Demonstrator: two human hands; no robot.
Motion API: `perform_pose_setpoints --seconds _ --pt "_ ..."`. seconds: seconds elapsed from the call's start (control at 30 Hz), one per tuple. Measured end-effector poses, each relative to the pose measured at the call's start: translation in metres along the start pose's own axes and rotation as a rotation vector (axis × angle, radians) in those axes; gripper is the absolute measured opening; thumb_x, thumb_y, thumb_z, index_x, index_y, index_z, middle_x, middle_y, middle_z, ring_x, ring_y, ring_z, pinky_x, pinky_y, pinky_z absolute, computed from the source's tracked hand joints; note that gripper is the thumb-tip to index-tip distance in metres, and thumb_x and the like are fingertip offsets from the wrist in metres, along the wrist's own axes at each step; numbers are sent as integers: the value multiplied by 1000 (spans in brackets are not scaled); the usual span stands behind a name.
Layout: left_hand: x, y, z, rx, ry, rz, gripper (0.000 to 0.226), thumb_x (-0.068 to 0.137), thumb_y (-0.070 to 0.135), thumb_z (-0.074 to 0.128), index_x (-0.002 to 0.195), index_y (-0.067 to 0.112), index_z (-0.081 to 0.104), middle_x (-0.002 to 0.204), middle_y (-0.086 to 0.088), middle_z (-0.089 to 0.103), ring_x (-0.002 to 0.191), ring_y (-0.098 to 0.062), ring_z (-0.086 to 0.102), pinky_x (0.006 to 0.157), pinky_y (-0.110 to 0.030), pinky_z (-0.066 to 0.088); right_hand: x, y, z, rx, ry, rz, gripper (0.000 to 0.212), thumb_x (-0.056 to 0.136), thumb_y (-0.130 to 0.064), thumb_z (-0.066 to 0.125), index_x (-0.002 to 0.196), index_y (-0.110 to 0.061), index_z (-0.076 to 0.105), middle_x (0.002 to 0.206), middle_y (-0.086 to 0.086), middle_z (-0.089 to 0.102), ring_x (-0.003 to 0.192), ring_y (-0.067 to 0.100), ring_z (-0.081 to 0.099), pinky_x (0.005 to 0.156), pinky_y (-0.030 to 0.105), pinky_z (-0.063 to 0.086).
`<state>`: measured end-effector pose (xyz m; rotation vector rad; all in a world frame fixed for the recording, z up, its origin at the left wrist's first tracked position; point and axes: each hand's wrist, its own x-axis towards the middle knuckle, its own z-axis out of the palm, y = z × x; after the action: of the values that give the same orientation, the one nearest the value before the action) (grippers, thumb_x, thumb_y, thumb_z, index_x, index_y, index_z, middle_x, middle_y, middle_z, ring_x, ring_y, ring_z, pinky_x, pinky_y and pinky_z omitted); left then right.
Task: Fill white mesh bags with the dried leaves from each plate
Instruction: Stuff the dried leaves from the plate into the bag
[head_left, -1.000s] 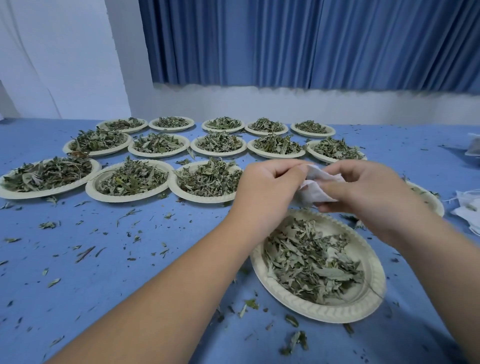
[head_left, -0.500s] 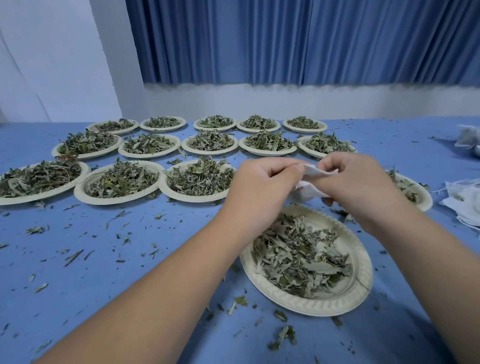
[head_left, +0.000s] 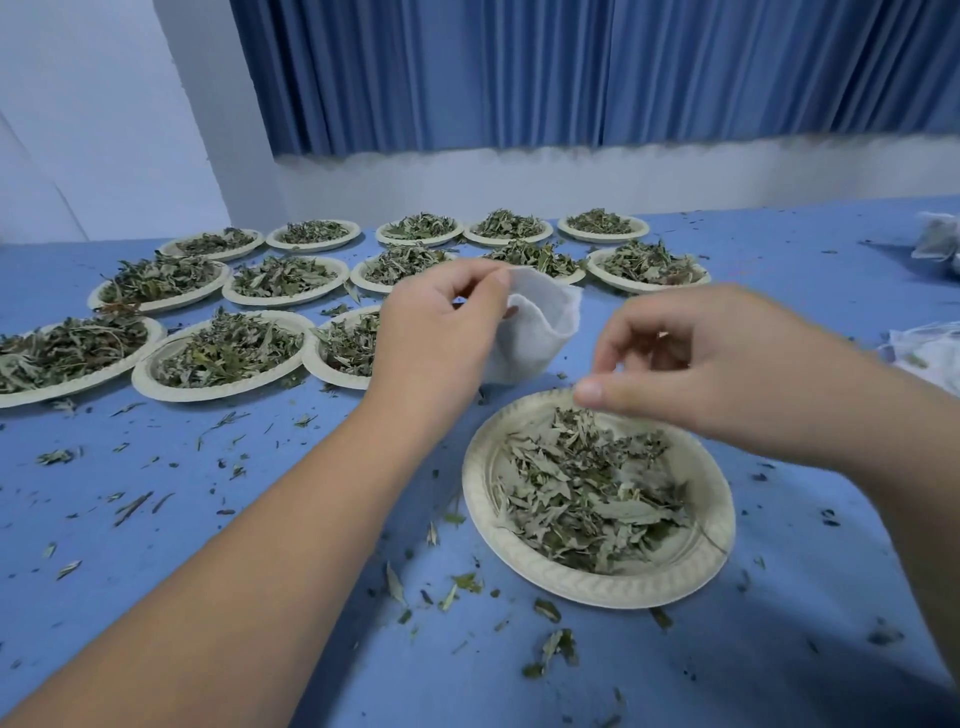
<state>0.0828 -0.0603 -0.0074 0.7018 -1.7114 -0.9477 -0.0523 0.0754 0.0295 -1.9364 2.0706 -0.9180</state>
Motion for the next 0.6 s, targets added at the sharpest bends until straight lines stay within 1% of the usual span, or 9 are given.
perform_pose_setpoints --seconds 0.07,0.13,0.17,0.23,0.3,0.33,0.4,0.5,0.6 --pt "1 0 1 6 24 5 18 93 20 60 86 28 74 54 25 58 49 7 47 53 -13 35 -3 -7 10 -81 -159 -38 45 56 -73 62 90 -43 64 82 -24 59 65 -6 54 57 17 41" --pt "0 0 1 6 30 13 18 93 18 60 87 27 75 62 24 62 56 8 51 57 -8 37 -3 -8 22 -206 -288 -81 58 58 -77 58 110 -52 54 94 -30 48 79 -17 46 65 16 35" --pt "0 0 1 10 31 19 19 93 18 60 87 28 75 66 23 65 60 9 52 59 -8 38 -4 -7 28 -229 -347 -92 63 60 -78 57 118 -54 48 100 -31 43 83 -20 42 68 16 34" --pt "-2 -1 0 18 24 21 19 94 17 59 88 28 74 71 21 66 61 8 53 61 -9 40 -5 -7 35 -229 -430 -93 65 65 -75 58 125 -58 39 111 -32 36 93 -16 40 80 20 39" --pt "-3 -2 0 16 15 9 18 95 18 59 92 23 75 72 19 65 58 7 51 60 -10 39 -6 -7 39 -259 -465 -100 62 71 -70 60 128 -57 37 117 -30 34 104 -7 41 93 28 42" --pt "-3 -2 0 14 14 1 17 95 18 59 93 23 75 72 18 65 58 7 51 61 -11 39 -6 -7 41 -279 -474 -98 60 74 -68 60 128 -56 38 117 -28 34 108 -3 42 95 31 42" --pt "-4 -3 0 19 20 -10 17 94 19 59 91 25 75 74 18 66 64 4 55 64 -14 43 -5 -8 42 -309 -476 -100 57 77 -64 61 129 -52 42 114 -27 37 108 -1 42 95 30 41" --pt "-4 -4 0 39 19 -7 18 94 20 59 92 26 75 78 16 70 73 -1 60 69 -18 47 -4 -9 43 -344 -477 -102 52 79 -60 63 127 -48 49 110 -25 42 101 -2 40 87 24 40" --pt "-4 -7 0 37 16 2 18 94 19 58 91 27 75 81 15 71 76 -2 62 71 -20 48 -4 -10 44 -373 -451 -120 41 81 -55 64 120 -44 56 109 -20 50 101 2 45 87 29 43"
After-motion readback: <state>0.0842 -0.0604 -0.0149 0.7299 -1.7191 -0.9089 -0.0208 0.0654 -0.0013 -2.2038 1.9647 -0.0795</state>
